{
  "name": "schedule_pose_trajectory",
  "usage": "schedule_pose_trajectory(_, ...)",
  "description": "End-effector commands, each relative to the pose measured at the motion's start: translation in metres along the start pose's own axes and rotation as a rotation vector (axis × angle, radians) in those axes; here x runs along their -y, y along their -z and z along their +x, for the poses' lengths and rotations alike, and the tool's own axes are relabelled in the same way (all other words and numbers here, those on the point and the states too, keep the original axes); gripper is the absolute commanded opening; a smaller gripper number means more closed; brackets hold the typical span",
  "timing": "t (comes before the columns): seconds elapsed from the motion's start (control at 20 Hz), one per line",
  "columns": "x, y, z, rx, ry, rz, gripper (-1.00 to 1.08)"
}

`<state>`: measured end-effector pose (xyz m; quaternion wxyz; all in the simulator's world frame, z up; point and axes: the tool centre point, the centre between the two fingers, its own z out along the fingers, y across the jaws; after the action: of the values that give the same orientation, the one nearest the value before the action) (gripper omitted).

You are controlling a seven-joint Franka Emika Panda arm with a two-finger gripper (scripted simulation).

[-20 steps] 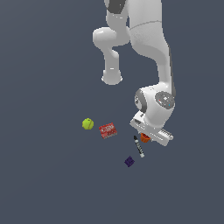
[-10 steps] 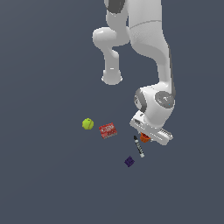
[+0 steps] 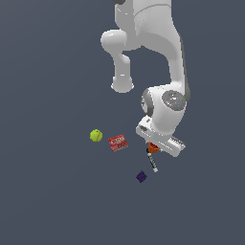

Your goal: Pick up a designated object from a clutter of objects.

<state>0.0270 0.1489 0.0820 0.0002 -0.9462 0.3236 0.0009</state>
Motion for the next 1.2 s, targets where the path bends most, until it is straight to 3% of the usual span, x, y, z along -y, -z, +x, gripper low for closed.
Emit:
schedule_pose_trajectory(0.0,-0.011,0.02,0.013,-0.001,-0.001,0.002,-1.0)
schedule_pose_trajectory(1.15,-0.125,0.236,0.152,-0.001,-0.002,0.0,-1.0)
